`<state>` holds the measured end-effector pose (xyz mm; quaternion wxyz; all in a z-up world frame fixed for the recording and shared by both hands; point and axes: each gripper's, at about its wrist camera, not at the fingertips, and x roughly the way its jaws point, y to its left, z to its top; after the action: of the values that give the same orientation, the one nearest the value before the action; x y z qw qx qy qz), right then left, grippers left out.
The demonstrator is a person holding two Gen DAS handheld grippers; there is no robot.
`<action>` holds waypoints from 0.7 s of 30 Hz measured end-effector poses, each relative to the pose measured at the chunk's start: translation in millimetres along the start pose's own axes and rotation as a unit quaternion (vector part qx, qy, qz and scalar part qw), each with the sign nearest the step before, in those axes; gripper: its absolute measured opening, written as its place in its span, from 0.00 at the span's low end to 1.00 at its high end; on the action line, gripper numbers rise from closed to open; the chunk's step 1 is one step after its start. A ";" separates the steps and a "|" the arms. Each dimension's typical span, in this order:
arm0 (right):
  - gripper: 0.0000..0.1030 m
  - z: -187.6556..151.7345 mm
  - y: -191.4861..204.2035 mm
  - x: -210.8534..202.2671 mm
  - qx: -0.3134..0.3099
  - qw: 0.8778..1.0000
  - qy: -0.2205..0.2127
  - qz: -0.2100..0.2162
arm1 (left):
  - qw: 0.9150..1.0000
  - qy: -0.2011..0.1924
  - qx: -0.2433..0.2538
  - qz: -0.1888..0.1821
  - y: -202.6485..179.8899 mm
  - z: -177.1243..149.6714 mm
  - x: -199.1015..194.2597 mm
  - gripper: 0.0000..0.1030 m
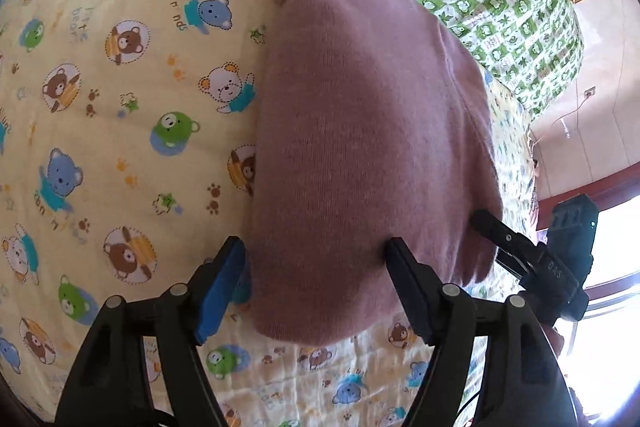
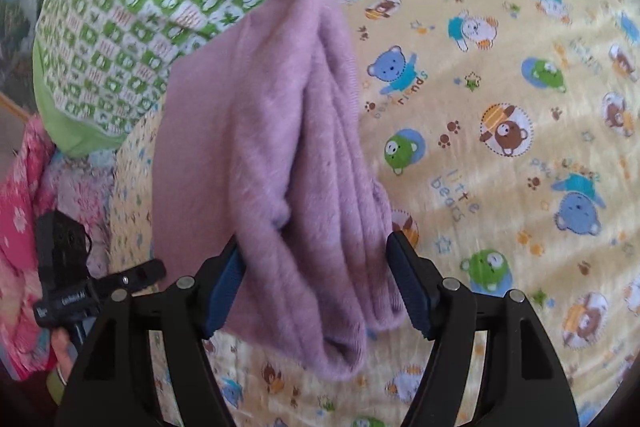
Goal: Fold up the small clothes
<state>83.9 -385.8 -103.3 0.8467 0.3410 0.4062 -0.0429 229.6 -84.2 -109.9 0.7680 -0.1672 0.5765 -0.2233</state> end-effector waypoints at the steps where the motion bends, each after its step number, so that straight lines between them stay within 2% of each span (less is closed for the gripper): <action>1: 0.69 1.3 -3.8 1.2 -0.001 1.000 -0.003 0.001 | 1.000 0.001 0.000 0.003 -0.7 1.6 2.5 0.74; 4: 0.28 4.5 -28.5 3.3 0.055 0.997 0.004 0.049 | 1.000 0.005 -0.003 0.002 -0.9 7.2 7.6 0.75; 5: 0.25 3.9 -32.2 0.2 0.062 0.997 -0.003 0.052 | 1.000 0.006 0.000 0.002 -1.5 7.9 8.3 0.75; 8: 0.25 2.4 -26.8 -3.6 0.046 0.997 -0.005 0.058 | 1.000 0.001 0.011 0.011 -13.0 12.1 14.4 0.75; 9: 0.29 2.9 -22.2 -4.3 0.036 0.998 -0.004 0.056 | 1.000 0.000 0.012 0.012 -13.9 12.7 14.6 0.75; 11: 0.45 4.9 -15.6 -4.1 0.026 0.999 0.000 0.047 | 1.000 -0.002 0.008 0.008 -15.1 16.0 16.8 0.75; 13: 0.57 8.7 -11.7 -3.5 0.020 0.999 -0.004 0.042 | 1.000 0.001 0.003 0.005 -13.1 19.5 19.8 0.77; 14: 0.60 11.8 -9.6 -2.0 0.016 0.999 -0.008 0.035 | 1.000 0.002 0.001 0.006 -12.3 21.1 22.2 0.78; 21: 0.66 39.4 -4.4 20.3 0.010 0.999 0.006 0.039 | 1.000 -0.004 0.005 0.004 -16.1 35.6 29.0 0.79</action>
<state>121.9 -409.1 -103.0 0.8421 0.3651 0.3968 -0.0116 268.2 -113.3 -115.2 0.7720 -0.1626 0.5728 -0.2225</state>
